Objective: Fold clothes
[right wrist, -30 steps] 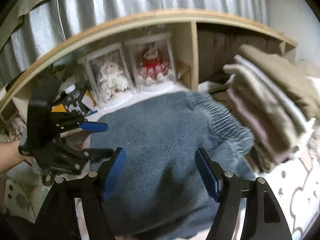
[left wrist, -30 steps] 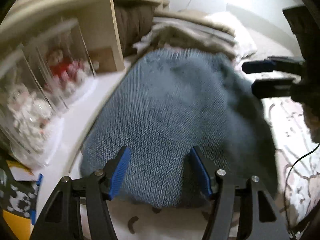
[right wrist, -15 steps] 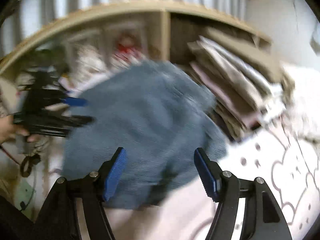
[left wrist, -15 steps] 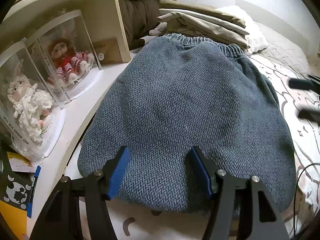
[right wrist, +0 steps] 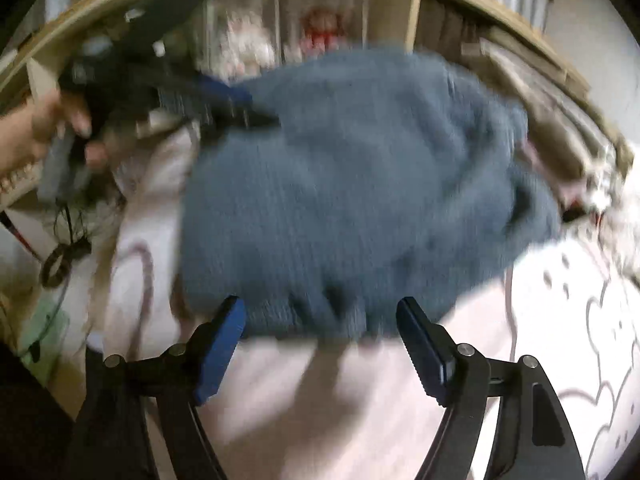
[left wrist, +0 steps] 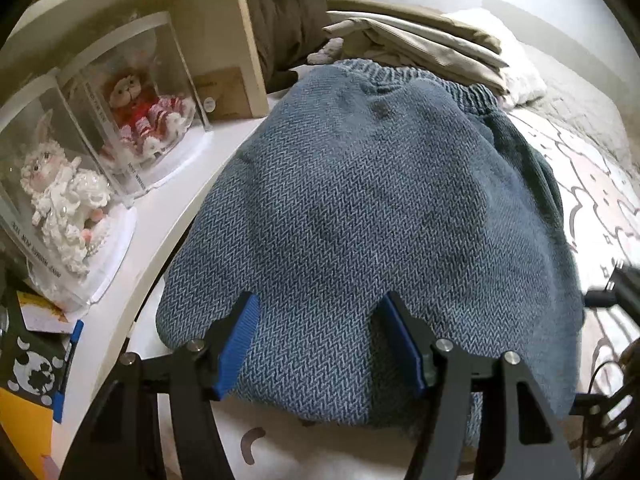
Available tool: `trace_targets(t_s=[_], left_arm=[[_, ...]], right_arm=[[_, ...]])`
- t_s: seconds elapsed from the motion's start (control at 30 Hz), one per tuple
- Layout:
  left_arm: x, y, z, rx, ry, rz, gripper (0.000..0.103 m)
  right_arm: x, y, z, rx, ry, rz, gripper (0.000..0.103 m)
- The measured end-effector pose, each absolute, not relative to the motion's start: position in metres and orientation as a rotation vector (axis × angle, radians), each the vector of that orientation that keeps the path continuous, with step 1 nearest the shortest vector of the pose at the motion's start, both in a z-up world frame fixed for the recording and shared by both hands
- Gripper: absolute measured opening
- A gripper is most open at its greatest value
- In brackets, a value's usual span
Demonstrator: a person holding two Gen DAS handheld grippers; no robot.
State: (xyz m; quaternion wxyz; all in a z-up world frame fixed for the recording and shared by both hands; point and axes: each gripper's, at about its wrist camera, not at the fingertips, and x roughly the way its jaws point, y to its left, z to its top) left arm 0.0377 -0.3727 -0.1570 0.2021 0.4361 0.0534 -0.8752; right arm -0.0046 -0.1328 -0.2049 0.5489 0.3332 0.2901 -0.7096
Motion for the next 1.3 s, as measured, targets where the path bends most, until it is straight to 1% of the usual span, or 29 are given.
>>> trace_targets(t_s=[0.1, 0.13, 0.17, 0.2, 0.23, 0.4, 0.47, 0.5, 0.53, 0.6, 0.73, 0.9, 1.03, 1.07, 1.13, 1.3], left_arm=[[0.036, -0.371, -0.155, 1.222, 0.157, -2.420, 0.063], [0.035, -0.370, -0.154, 1.223, 0.156, -2.410, 0.064], [0.035, -0.368, -0.153, 1.227, 0.155, -2.397, 0.066], [0.036, -0.367, -0.152, 1.231, 0.159, -2.384, 0.071], [0.037, -0.366, -0.149, 1.236, 0.169, -2.377, 0.073], [0.051, -0.349, -0.125, 1.249, 0.210, -2.365, 0.073], [0.059, -0.338, -0.111, 1.243, 0.209, -2.363, 0.073], [0.064, -0.332, -0.103, 1.237, 0.203, -2.362, 0.076], [0.068, -0.326, -0.094, 1.230, 0.196, -2.362, 0.085], [0.079, -0.314, -0.076, 1.200, 0.160, -2.373, 0.094], [0.091, -0.287, -0.035, 1.158, 0.062, -2.358, 0.095], [0.106, -0.258, 0.011, 1.146, 0.131, -2.351, 0.096], [0.118, -0.217, 0.043, 1.118, 0.099, -2.385, 0.096], [0.120, -0.207, 0.049, 1.109, 0.089, -2.389, 0.097], [0.125, -0.184, 0.061, 1.092, 0.076, -2.399, 0.102], [0.128, -0.132, 0.075, 1.096, 0.113, -2.455, 0.102]], right_arm=[[-0.011, -0.120, -0.224, 0.872, 0.757, -1.676, 0.078], [-0.014, -0.115, -0.227, 0.897, 0.752, -1.671, 0.078], [-0.016, -0.110, -0.228, 0.914, 0.747, -1.673, 0.078], [-0.018, -0.105, -0.229, 0.931, 0.741, -1.676, 0.078], [-0.019, -0.102, -0.227, 0.929, 0.742, -1.684, 0.078], [-0.025, -0.084, -0.213, 0.921, 0.748, -1.723, 0.078], [-0.030, -0.076, -0.196, 0.916, 0.708, -1.760, 0.078], [-0.033, -0.072, -0.187, 0.916, 0.674, -1.780, 0.078], [-0.035, -0.068, -0.177, 0.916, 0.639, -1.798, 0.079], [-0.042, -0.063, -0.161, 0.922, 0.575, -1.815, 0.086], [-0.041, -0.049, -0.122, 0.882, 0.509, -1.832, 0.086], [-0.031, -0.034, -0.081, 0.844, 0.453, -1.888, 0.086], [-0.016, -0.012, -0.051, 0.758, 0.438, -1.923, 0.086], [-0.013, -0.007, -0.045, 0.742, 0.437, -1.929, 0.086], [-0.009, 0.003, -0.033, 0.723, 0.425, -1.945, 0.086], [-0.002, 0.032, -0.010, 0.701, 0.375, -1.987, 0.086]])
